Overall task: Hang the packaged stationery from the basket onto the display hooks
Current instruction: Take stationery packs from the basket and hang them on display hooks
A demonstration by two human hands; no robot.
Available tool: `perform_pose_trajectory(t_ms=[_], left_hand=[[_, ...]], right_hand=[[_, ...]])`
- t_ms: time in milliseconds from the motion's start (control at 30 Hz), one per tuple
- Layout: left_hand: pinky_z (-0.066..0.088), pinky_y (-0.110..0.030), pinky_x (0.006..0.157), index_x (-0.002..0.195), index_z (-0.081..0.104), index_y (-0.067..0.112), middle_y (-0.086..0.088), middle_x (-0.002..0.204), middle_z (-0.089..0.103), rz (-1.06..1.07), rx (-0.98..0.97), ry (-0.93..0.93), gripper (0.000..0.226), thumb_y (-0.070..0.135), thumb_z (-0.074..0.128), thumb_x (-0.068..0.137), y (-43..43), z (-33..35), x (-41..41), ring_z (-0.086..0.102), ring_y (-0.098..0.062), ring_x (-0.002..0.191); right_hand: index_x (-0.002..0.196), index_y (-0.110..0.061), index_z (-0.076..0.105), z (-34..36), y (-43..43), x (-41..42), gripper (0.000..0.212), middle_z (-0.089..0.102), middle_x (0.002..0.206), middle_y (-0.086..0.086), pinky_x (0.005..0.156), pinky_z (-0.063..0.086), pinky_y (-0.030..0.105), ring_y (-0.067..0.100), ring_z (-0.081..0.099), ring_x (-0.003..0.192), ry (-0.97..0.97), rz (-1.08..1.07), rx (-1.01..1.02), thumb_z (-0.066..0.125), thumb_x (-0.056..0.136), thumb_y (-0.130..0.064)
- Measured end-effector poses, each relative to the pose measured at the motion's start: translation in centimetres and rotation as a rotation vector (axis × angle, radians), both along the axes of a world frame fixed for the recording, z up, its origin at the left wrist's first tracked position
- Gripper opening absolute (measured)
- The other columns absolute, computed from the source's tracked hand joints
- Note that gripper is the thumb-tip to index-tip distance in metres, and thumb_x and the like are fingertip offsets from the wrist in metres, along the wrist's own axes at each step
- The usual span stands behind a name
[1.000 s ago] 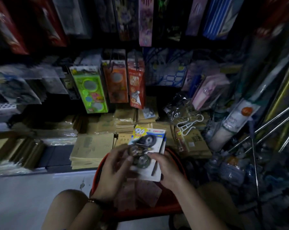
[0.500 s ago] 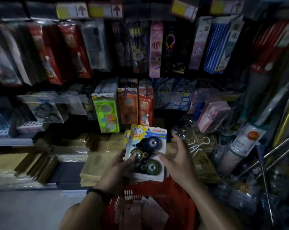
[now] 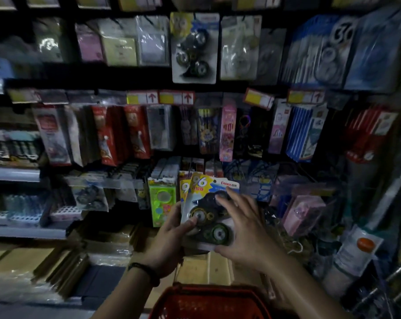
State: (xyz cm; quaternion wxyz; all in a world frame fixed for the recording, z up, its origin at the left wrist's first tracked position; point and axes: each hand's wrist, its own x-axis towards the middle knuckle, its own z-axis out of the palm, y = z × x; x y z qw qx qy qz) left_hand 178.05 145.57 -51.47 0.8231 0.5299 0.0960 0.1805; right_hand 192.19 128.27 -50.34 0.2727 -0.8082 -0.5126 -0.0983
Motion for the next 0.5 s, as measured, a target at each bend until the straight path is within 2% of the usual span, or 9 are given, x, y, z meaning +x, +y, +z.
perform_pose_trajectory(t_ms=[67, 133, 233, 300, 400, 500], left_hand=[[0.063, -0.056, 0.083, 0.133, 0.066, 0.041, -0.006, 0.141, 0.07, 0.008, 0.03, -0.029, 0.039, 0.018, 0.069, 0.101, 0.8, 1.4, 0.3, 0.072, -0.036, 0.123], [0.063, -0.056, 0.084, 0.137, 0.063, 0.039, -0.008, 0.141, 0.07, -0.001, 0.058, -0.063, 0.044, 0.017, 0.073, 0.1, 1.6, 3.0, 0.7, 0.072, -0.039, 0.123], [0.061, -0.059, 0.092, 0.141, 0.06, 0.036, -0.015, 0.141, 0.069, -0.017, 0.107, -0.101, 0.053, 0.017, 0.081, 0.096, 3.1, 5.4, 1.6, 0.069, -0.044, 0.126], [0.059, -0.063, 0.097, 0.142, 0.06, 0.033, -0.017, 0.143, 0.068, -0.033, 0.122, -0.116, 0.051, 0.025, 0.082, 0.096, 4.1, 7.0, 2.2, 0.067, -0.044, 0.129], [0.056, -0.069, 0.099, 0.14, 0.065, 0.024, -0.016, 0.142, 0.069, -0.013, 0.079, -0.121, 0.045, 0.042, 0.075, 0.1, 5.6, 9.2, 3.2, 0.067, -0.043, 0.13], [0.065, -0.049, 0.083, 0.124, 0.076, 0.019, -0.018, 0.13, 0.075, 0.144, 0.122, -0.149, 0.039, 0.043, 0.076, 0.093, 7.5, 11.4, 4.2, 0.076, -0.036, 0.114]], right_hand=[[0.158, -0.048, 0.018, 1.8, 0.4, 0.5, 0.112, 0.006, 0.168, -0.023, 0.122, 0.026, 0.046, 0.01, 0.006, 0.154, -0.072, -0.005, 0.028, 0.071, 0.063, -0.072], [0.159, -0.045, 0.019, 3.6, 0.9, 1.1, 0.111, 0.007, 0.168, -0.023, 0.121, 0.024, 0.043, 0.006, 0.005, 0.153, -0.126, 0.009, 0.059, 0.072, 0.063, -0.07], [0.16, -0.044, 0.018, 6.6, 1.6, 1.8, 0.114, 0.01, 0.165, -0.019, 0.12, 0.028, 0.041, 0.006, 0.009, 0.152, -0.164, 0.027, 0.093, 0.073, 0.063, -0.065], [0.161, -0.043, 0.017, 8.8, 2.2, 2.2, 0.116, 0.016, 0.162, -0.016, 0.119, 0.032, 0.043, 0.014, 0.019, 0.15, -0.192, 0.03, 0.11, 0.074, 0.062, -0.063], [0.161, -0.042, 0.015, 12.0, 3.0, 3.3, 0.118, 0.016, 0.161, -0.015, 0.118, 0.029, 0.04, 0.017, 0.019, 0.149, -0.238, 0.019, 0.132, 0.075, 0.062, -0.063], [0.161, -0.039, 0.018, 15.5, 3.9, 4.5, 0.118, 0.02, 0.16, -0.011, 0.119, 0.03, 0.042, 0.018, 0.021, 0.149, -0.309, -0.001, 0.146, 0.074, 0.061, -0.063]])
